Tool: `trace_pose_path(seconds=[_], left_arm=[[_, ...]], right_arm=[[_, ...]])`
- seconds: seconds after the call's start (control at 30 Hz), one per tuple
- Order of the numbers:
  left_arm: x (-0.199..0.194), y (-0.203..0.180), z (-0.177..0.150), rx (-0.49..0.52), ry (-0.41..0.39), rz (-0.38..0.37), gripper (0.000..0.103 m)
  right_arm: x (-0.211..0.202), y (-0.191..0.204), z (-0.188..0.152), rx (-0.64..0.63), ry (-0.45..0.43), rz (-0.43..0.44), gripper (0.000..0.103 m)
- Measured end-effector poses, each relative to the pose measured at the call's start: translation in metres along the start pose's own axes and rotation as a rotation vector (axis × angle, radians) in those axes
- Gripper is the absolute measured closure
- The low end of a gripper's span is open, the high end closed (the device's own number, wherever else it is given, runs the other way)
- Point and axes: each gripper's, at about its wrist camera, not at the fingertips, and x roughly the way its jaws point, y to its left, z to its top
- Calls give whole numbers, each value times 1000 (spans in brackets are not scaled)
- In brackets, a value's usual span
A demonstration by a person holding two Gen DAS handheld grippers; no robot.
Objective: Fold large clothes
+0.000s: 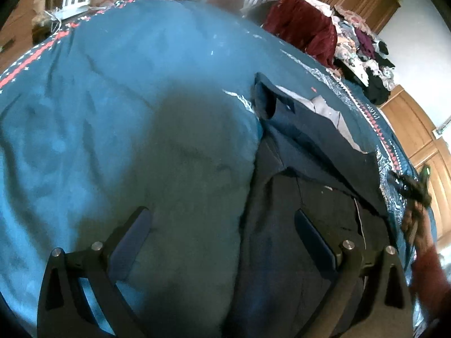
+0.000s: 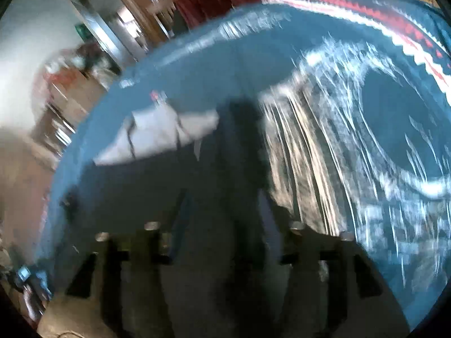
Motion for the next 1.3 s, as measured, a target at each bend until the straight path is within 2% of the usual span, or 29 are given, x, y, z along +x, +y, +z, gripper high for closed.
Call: trace_pose_path(seconds=[0.03,0.1,0.13,0.17,0.2,0.27,0.4,0.47,0.5,0.53,0.57,0.6,0.63,0.67,0.7,0.73,0.8,0.83,0.87,0.93,0.97,1.0,1.03,1.07,1.1,1.13,1.17,1.2,1.3], left_arm=[[-2,-2,-2,-8,6,12,1],[-6,-4,-7,-20,9,16,1],[-8,-5,-8,-24,10,17,1],[-10,-5,-8,-29,11,18,1],[-13,-4,-10,-33,12,21,1],[-14,-1,-12,-40,12,26,1],[-9,2,-9,-90,9,15,1],[-9,-1,-7,-89,7,0,1],[-11,-4,-7,-76,9,4,1],[-13,-6,-7,-57,13,14,1],[-15,-7,-8,-41,17,25,1],[-18,-6,-10,-30,19,36,1],[-20,-3,-10,-30,19,38,1],[-23,1,-12,-37,20,36,1],[-25,6,-15,-50,18,34,1],[-25,9,-18,-63,17,34,1],[-25,11,-22,-75,16,31,1],[-25,10,-24,-75,15,33,1],[-25,8,-25,-69,16,37,1],[-26,4,-26,-50,20,40,1],[-27,2,-26,-45,21,36,1],[-28,2,-26,-42,20,34,1],[-28,2,-26,-44,18,33,1],[-26,4,-26,-52,18,32,1],[-25,5,-26,-63,17,30,1],[-24,6,-25,-70,16,30,1],[-24,5,-25,-72,14,29,1],[-24,4,-24,-69,13,26,1],[-21,3,-23,-57,17,29,1]], right_arm=[[12,7,9,-20,12,-2,55],[56,6,27,-100,122,-28,60],[69,-2,28,-147,177,-127,72],[78,-20,30,-142,216,-211,75],[67,-38,31,-90,193,-215,77],[38,-42,31,-86,129,-316,77],[-6,4,-5,-162,112,-75,75],[-6,27,-41,-207,214,75,76],[1,30,-62,-268,298,55,76],[8,24,-85,-352,364,-64,85],[5,15,-90,-361,360,-92,103],[-5,-4,-88,-310,352,-84,103],[-16,-16,-82,-270,337,-143,103],[-28,-23,-78,-316,289,-320,103],[-35,-30,-74,-283,279,-304,103],[-47,-34,-70,-222,262,-239,103],[-63,-10,-73,-257,206,-170,99],[-67,4,-78,-280,194,-115,87],[-69,23,-86,-321,183,-70,58],[-71,33,-99,-412,191,-97,27],[-62,43,-109,-459,213,-132,23],[-55,45,-119,-499,240,-169,23],[-49,43,-124,-515,255,-202,25],[-41,35,-132,-502,280,-226,34],[-43,25,-133,-467,277,-210,43],[-49,15,-131,-410,230,-216,63],[-58,6,-132,-391,213,-240,91],[-64,-1,-134,-363,193,-223,95],[-76,-21,-147,-275,145,-190,97]])
